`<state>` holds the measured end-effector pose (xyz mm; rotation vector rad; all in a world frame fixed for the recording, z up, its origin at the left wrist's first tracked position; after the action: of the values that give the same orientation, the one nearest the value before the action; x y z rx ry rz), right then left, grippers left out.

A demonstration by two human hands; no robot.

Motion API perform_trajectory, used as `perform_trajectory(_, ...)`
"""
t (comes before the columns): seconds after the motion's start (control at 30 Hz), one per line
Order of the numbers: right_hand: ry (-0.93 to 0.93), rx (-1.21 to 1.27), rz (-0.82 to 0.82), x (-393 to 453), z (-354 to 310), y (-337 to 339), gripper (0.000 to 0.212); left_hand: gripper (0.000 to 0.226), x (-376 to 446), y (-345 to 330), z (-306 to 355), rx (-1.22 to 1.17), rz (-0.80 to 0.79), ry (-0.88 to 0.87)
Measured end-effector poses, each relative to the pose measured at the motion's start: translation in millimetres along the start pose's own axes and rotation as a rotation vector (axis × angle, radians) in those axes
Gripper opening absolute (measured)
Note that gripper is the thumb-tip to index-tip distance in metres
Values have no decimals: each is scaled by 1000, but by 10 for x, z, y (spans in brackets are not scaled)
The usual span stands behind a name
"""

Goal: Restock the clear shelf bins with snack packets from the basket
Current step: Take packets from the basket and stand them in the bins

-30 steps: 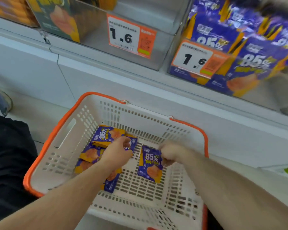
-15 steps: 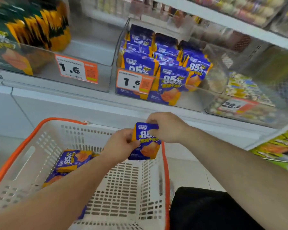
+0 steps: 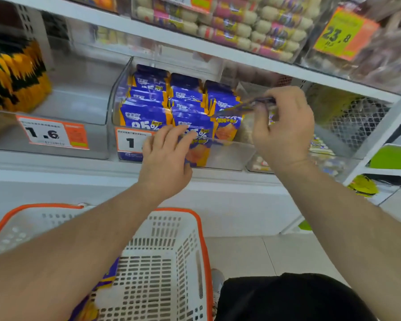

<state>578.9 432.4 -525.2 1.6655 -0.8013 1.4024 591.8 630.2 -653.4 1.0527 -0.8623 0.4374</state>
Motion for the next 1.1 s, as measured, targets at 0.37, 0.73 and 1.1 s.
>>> perform_trajectory(0.37, -96, -466, -765, -42, 394, -941, 27, 74, -29, -158, -136, -35, 43, 14)
perform_trajectory(0.73, -82, -492, -823, -158, 560, -1407, 36, 80, -38, -229, -150, -78, 84, 4)
perform_trajectory(1.1, 36, 14, -115, -267, -150, -785, 14, 82, -196, -47, -99, -131, 17, 46)
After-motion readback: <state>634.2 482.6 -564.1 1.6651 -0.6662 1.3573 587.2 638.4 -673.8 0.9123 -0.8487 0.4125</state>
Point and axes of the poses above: each hand's wrist, its own x-axis towards the middle knuckle, its own y-axis out of the back of the hand, z = x × y, the point moved 3 cm from there along x, towards the middle knuckle, and after that the axes turned 9 degrees about z, right-handed, at the moved point
